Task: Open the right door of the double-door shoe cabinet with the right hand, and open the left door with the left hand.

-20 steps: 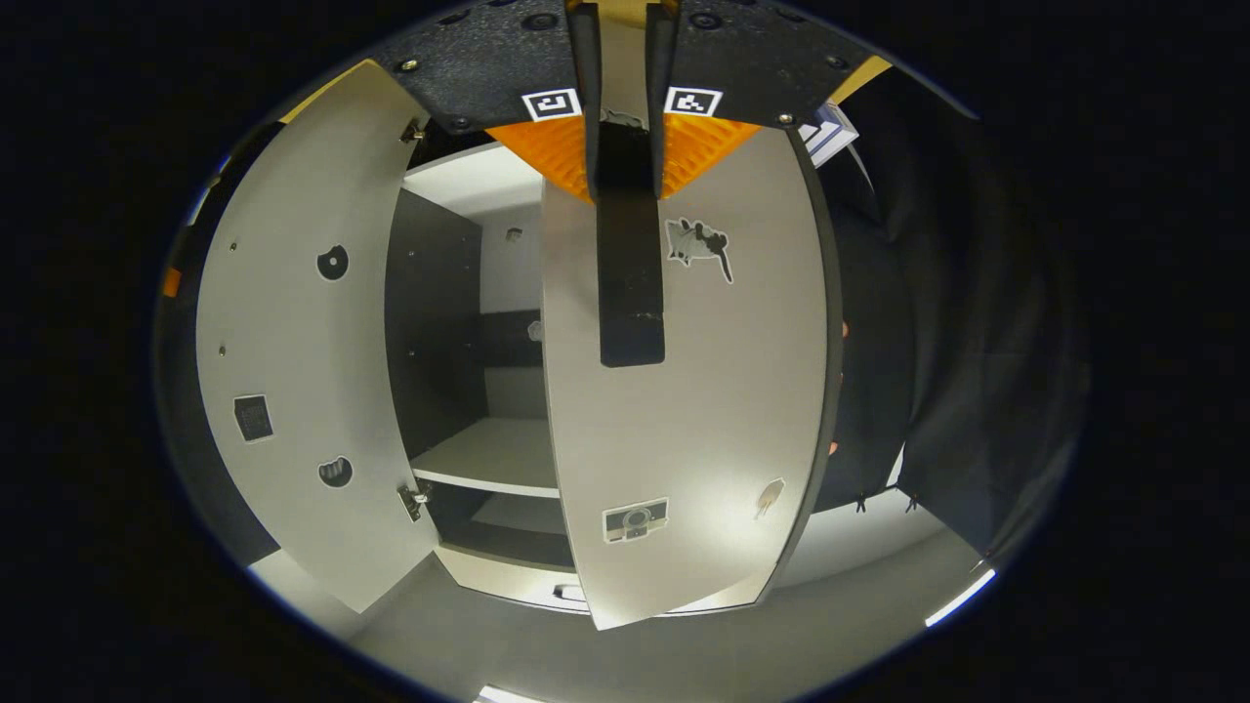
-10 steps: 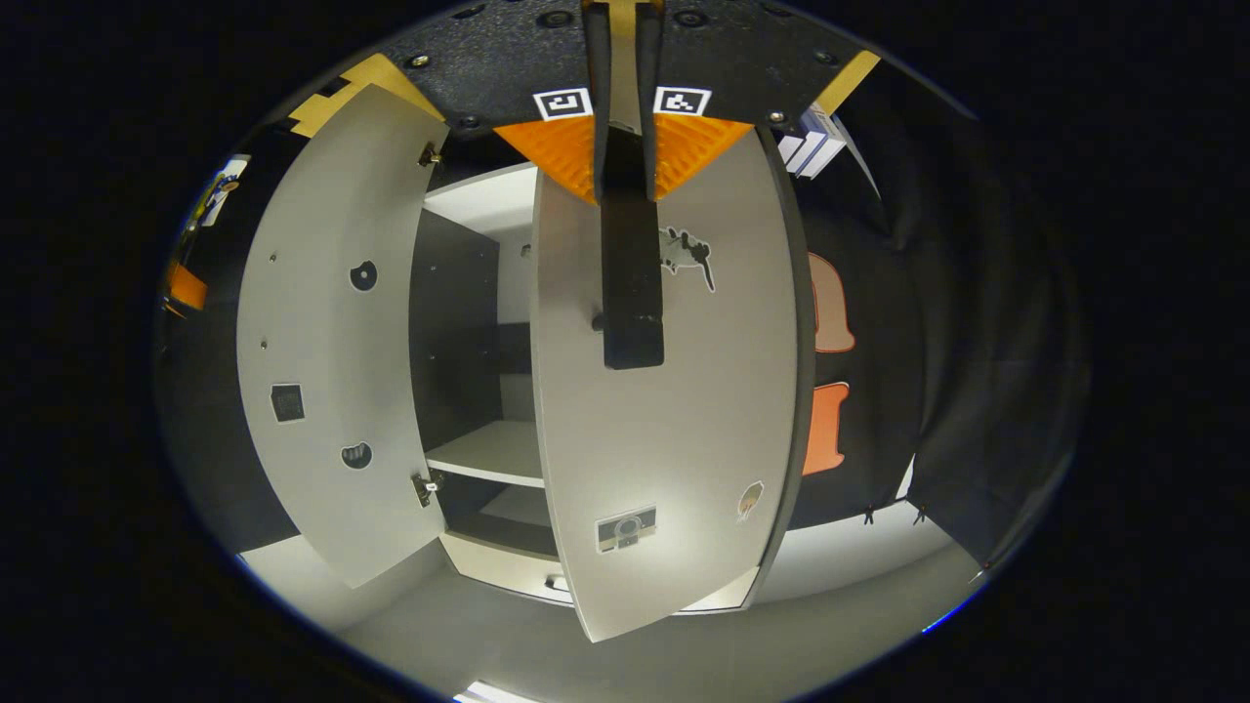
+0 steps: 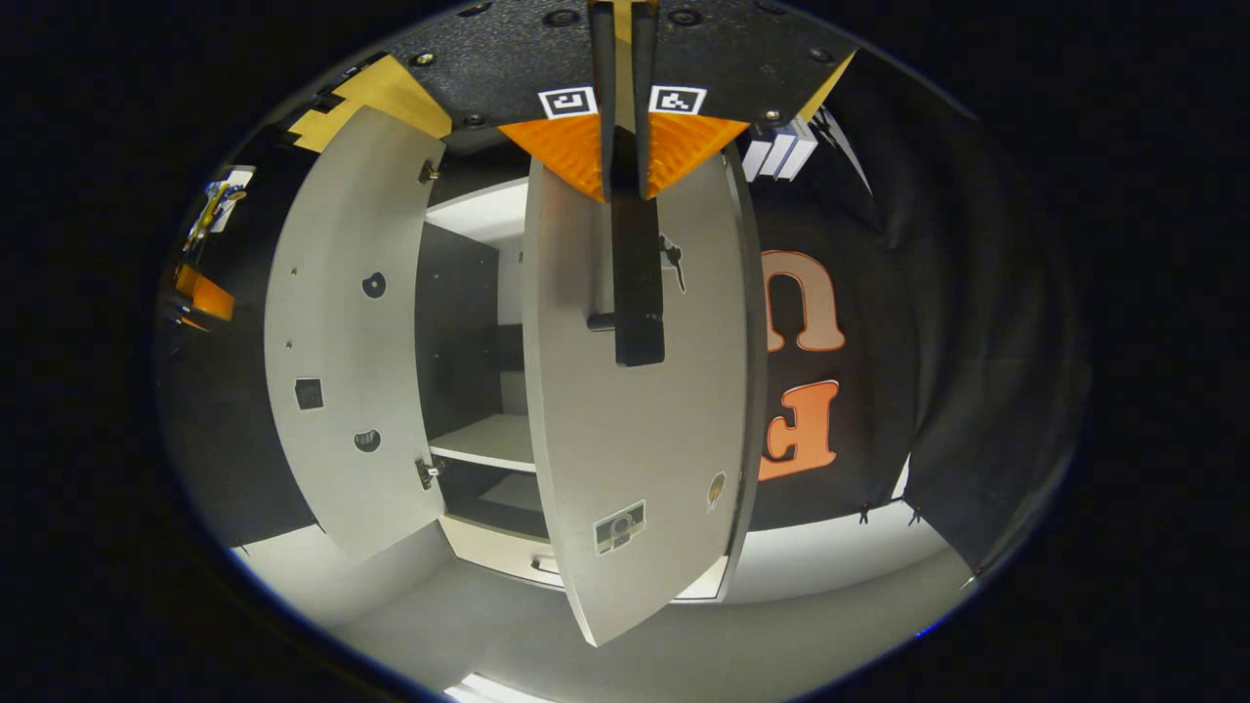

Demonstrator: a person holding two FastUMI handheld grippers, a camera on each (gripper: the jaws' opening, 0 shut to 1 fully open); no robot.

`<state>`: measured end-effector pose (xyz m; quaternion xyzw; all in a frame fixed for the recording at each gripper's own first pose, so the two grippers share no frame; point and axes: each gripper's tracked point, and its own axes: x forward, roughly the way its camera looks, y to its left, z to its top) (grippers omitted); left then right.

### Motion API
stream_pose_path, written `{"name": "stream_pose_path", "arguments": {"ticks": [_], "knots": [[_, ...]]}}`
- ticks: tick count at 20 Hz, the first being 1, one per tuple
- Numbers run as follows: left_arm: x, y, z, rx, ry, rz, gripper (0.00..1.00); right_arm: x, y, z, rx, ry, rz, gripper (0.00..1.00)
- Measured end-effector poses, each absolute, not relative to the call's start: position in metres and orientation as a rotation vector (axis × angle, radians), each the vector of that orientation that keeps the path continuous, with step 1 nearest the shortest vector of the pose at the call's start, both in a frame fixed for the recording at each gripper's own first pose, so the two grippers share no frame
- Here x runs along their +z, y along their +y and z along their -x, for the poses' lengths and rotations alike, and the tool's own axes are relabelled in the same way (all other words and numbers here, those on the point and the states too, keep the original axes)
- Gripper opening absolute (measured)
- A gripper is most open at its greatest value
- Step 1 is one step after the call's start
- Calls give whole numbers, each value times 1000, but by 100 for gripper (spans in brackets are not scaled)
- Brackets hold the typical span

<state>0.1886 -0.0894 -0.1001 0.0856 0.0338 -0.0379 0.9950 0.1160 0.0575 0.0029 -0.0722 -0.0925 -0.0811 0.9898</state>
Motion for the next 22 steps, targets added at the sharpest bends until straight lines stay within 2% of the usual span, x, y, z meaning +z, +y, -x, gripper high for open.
{"name": "stream_pose_path", "arguments": {"ticks": [3, 4, 12, 22], "knots": [[-96, -77, -187, -42, 60, -163, 3, 2, 70, -117, -160, -193, 134, 100], [-97, -76, -186, -35, 62, -155, 2, 1, 74, -118, -159, -192, 131, 97], [-96, -59, -182, -28, 74, -155, 0, -6, 118, -120, -128, -173, 160, 97], [-95, -46, -166, 34, 90, -118, 0, -5, 100, -111, -195, -137, 172, 98]]}}
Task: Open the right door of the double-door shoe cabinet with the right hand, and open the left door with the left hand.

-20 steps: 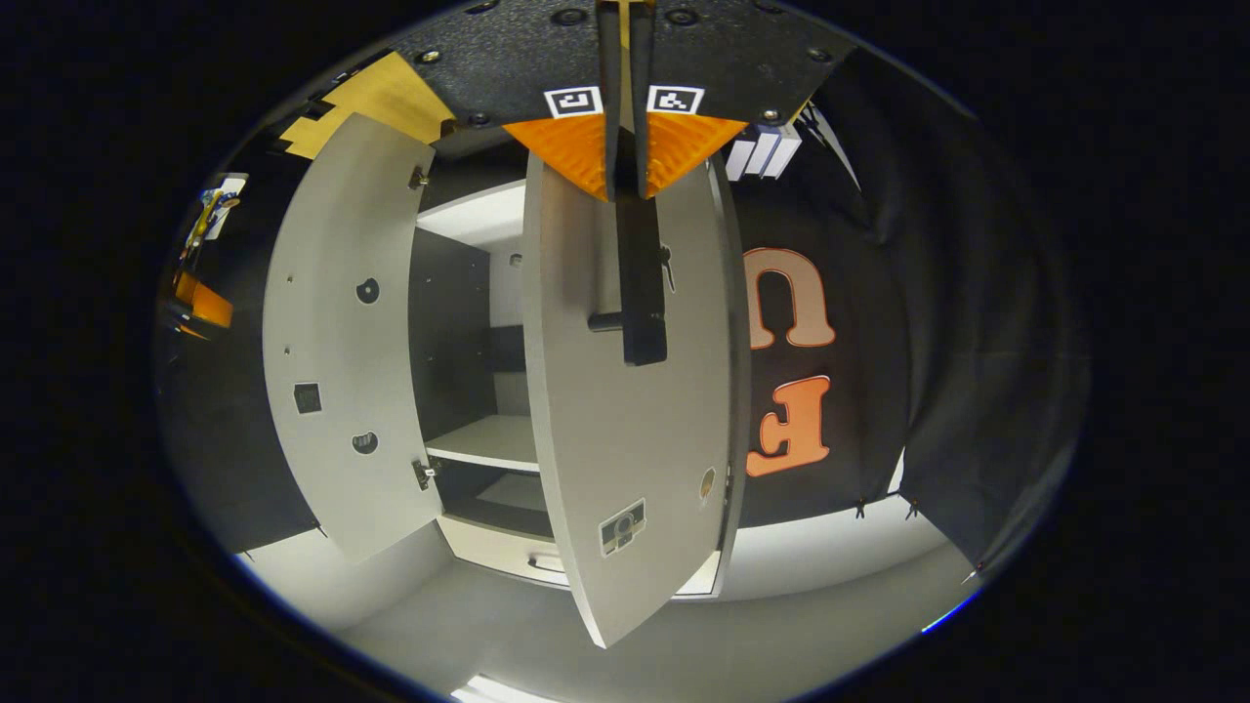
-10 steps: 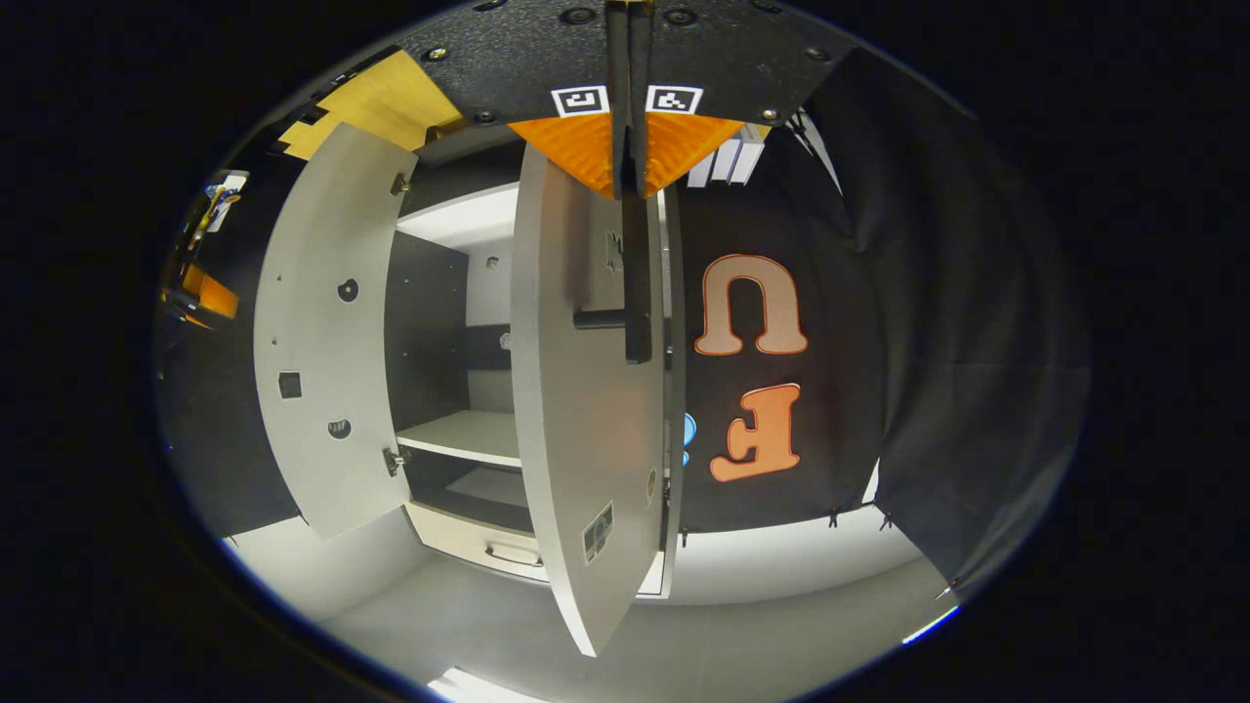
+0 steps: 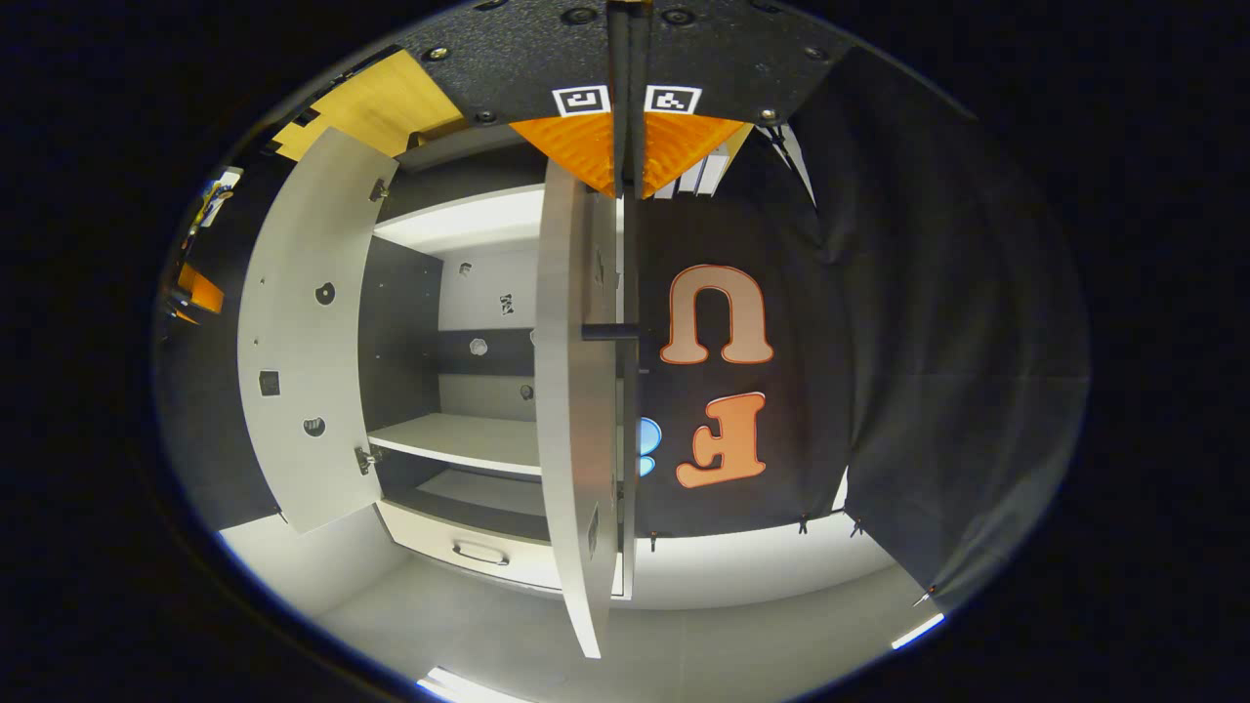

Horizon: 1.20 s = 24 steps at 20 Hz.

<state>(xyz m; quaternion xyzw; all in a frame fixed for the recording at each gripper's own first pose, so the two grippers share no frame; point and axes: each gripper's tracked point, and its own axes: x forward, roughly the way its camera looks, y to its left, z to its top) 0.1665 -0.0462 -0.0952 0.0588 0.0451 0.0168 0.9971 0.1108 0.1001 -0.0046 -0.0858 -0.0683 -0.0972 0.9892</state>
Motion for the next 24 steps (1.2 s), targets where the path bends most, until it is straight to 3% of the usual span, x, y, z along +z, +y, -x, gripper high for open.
{"name": "stream_pose_path", "arguments": {"ticks": [6, 8, 10, 13, 14, 15, 17, 19, 24], "knots": [[-77, -36, -160, 114, 21, -137, 1, 0, 27, -107, -306, -136, 228, 98], [-71, -41, -158, 127, 0, -140, 8, 2, -7, -101, -355, -126, 226, 98], [-68, -51, -162, 123, -14, -121, 16, 6, -27, -95, -375, -134, 211, 98], [-71, -72, -164, 106, -15, -53, 58, 11, -48, -96, -352, -119, 176, 98], [-72, -78, -165, 106, -16, -31, 68, 14, -54, -97, -343, -120, 166, 98], [-73, -85, -167, 109, -19, -13, 70, 16, -57, -97, -331, -120, 160, 98], [-77, -91, -169, 119, -16, 2, 85, 15, -64, -97, -313, -116, 161, 98], [-82, -92, -167, 138, -4, -15, 93, 12, -71, -98, -298, -109, 161, 98], [-84, -89, -169, 207, -6, -46, 93, -8, -74, -101, -230, -71, 117, 98]]}}
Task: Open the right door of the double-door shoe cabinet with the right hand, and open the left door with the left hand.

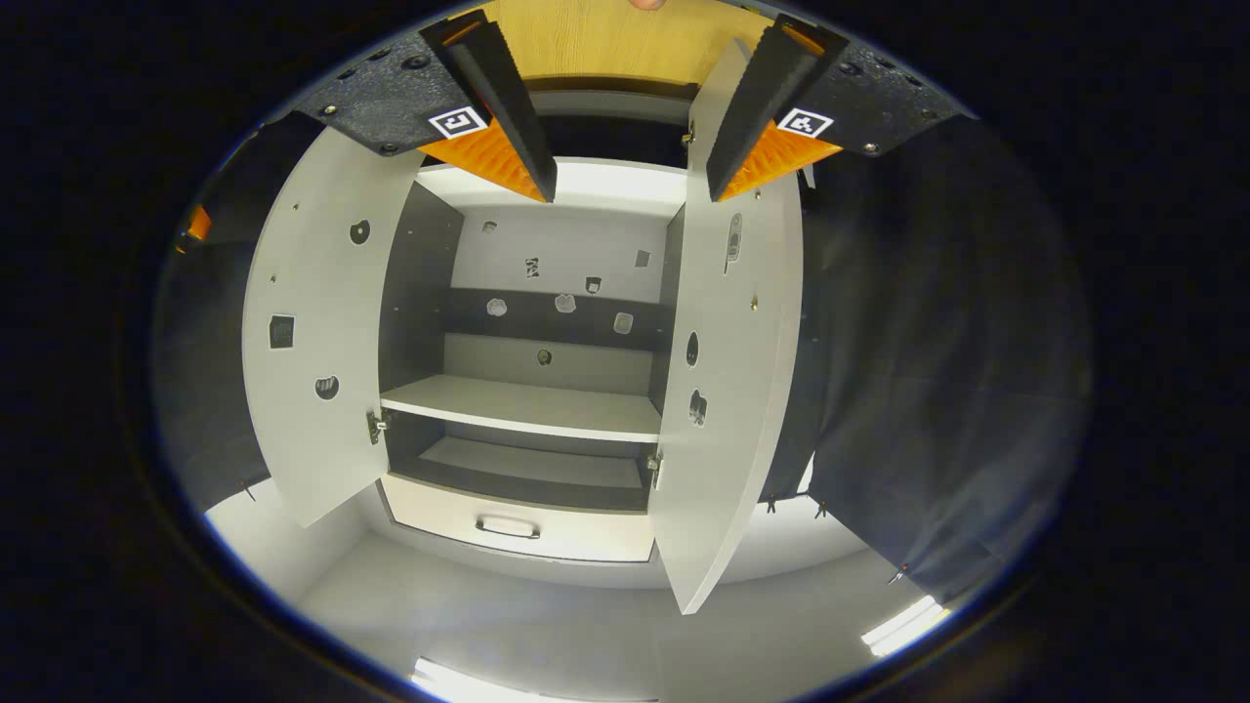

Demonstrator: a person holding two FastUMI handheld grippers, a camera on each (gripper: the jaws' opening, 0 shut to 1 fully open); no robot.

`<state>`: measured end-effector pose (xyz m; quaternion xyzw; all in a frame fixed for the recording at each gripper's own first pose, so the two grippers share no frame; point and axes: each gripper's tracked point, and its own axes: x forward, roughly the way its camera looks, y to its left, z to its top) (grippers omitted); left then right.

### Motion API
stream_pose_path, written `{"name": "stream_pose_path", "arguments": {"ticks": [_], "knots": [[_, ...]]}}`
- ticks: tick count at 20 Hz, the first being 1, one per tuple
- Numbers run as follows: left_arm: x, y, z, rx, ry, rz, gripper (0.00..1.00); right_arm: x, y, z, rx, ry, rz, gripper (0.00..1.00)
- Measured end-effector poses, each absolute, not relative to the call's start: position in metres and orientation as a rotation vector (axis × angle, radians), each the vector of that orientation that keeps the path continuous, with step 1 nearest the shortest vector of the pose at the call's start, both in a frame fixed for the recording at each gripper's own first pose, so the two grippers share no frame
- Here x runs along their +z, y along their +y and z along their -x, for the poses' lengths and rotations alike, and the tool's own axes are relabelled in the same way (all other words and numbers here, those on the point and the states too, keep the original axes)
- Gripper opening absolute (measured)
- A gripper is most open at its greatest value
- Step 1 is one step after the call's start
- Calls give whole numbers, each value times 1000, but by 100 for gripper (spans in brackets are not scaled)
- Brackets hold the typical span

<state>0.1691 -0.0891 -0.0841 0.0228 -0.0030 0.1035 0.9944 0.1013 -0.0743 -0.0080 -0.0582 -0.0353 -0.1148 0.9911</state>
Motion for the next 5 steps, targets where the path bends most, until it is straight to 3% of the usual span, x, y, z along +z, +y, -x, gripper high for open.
{"name": "stream_pose_path", "arguments": {"ticks": [5], "knots": [[-80, -86, -166, 274, -30, -70, 93, -8, -86, -99, -212, -74, 103, 98]]}}
